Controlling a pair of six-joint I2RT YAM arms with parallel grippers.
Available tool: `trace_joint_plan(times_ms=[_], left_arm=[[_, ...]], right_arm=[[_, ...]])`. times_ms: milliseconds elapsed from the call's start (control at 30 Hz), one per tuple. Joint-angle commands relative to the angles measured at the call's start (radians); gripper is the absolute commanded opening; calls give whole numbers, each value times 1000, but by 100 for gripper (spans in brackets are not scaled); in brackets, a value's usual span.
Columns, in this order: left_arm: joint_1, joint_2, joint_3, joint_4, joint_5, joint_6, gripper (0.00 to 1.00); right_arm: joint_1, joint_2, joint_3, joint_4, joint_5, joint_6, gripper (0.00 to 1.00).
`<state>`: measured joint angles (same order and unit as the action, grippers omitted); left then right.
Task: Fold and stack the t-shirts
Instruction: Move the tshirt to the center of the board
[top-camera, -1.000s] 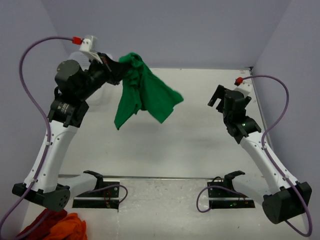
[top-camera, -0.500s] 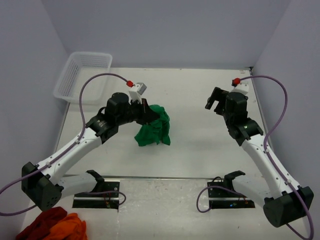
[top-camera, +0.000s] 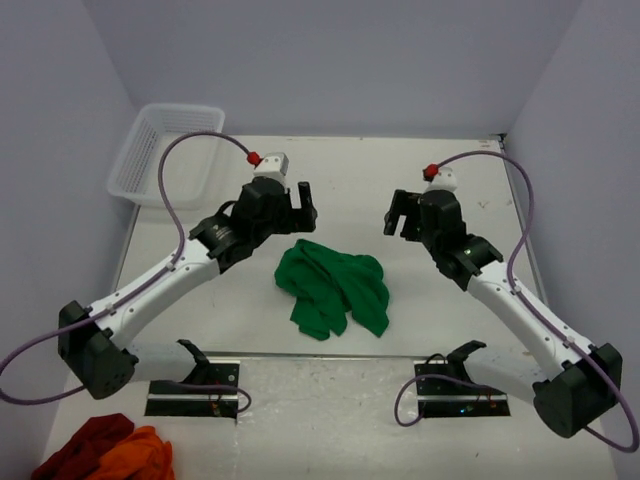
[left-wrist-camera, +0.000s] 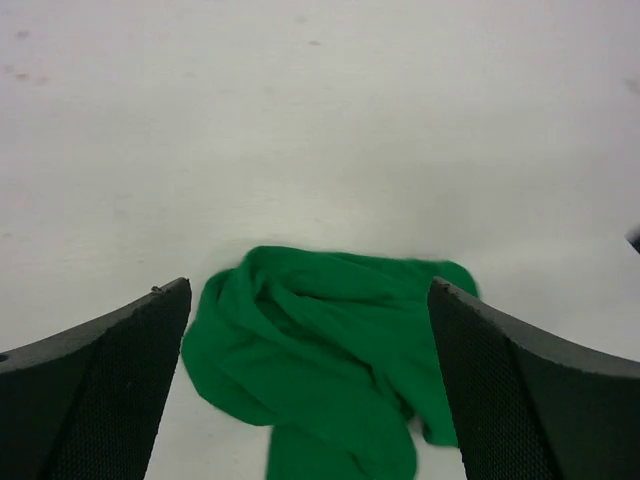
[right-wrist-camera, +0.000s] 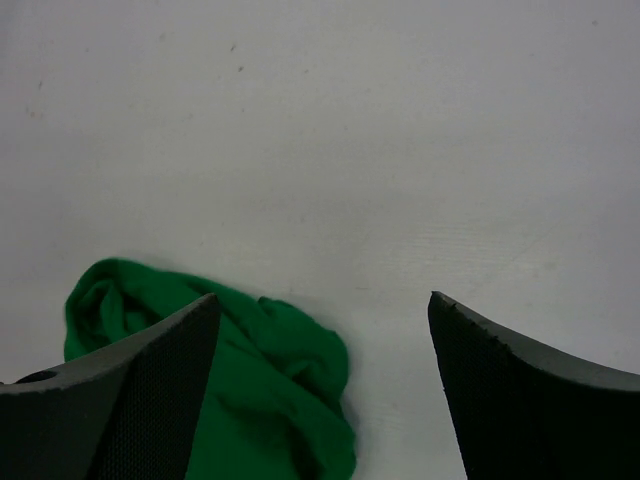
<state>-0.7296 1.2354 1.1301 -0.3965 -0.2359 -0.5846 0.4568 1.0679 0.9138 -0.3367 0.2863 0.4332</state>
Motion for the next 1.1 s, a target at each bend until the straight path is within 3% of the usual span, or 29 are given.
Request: trace_joint_plan(times_ms=[0, 33, 100, 167, 267, 433, 667, 1067], left_arm=[[80, 133, 91, -195, -344, -26, 100], [107, 185, 102, -211, -324, -38, 97], [154, 199, 88, -213, -254, -63, 83], [154, 164, 21, -147, -173, -60, 66], [153, 92, -64, -90, -73, -50, 49], [150, -11, -156, -61, 3, -23, 26], [151, -45, -228, -31, 43, -3, 32], [150, -123, -279, -13, 99, 8, 33]], right_arm=[[101, 46, -13, -34, 2, 33, 84], [144, 52, -27, -48, 8, 41, 82], [169, 55, -50, -59, 16, 65, 76], [186, 41, -91, -87, 14, 88, 72], [226, -15, -168, -102, -54, 140, 62], [390, -114, -280, -131, -47, 289, 60], [597, -89, -337, -154, 19, 481, 60], [588, 108, -277, -160, 217, 477, 56]])
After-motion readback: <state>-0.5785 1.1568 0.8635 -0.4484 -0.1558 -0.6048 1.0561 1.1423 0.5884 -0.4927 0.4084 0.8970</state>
